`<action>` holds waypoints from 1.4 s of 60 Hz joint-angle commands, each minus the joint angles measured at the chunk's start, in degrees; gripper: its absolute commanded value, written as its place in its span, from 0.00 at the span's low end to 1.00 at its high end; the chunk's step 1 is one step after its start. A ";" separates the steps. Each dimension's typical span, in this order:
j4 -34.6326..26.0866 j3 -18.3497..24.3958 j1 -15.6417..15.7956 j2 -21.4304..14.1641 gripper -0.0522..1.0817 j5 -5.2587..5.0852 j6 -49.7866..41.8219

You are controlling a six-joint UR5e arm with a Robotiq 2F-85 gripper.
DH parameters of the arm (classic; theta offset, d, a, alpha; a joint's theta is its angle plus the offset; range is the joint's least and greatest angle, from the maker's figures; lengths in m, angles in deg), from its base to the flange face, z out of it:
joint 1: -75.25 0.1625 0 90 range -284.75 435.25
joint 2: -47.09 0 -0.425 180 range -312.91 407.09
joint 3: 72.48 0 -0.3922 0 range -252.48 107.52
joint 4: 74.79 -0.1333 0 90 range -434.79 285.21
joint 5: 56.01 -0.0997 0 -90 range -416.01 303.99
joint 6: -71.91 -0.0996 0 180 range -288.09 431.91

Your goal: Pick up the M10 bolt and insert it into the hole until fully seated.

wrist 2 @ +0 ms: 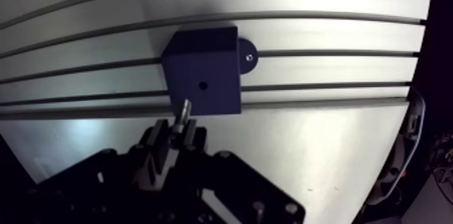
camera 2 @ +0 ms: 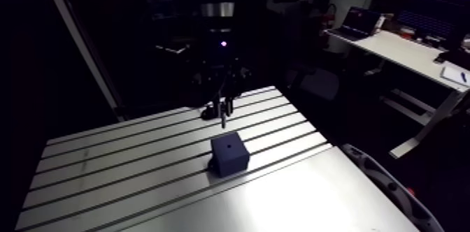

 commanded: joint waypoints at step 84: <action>6.10 -5.36 -1.19 -0.68 1.00 1.07 1.10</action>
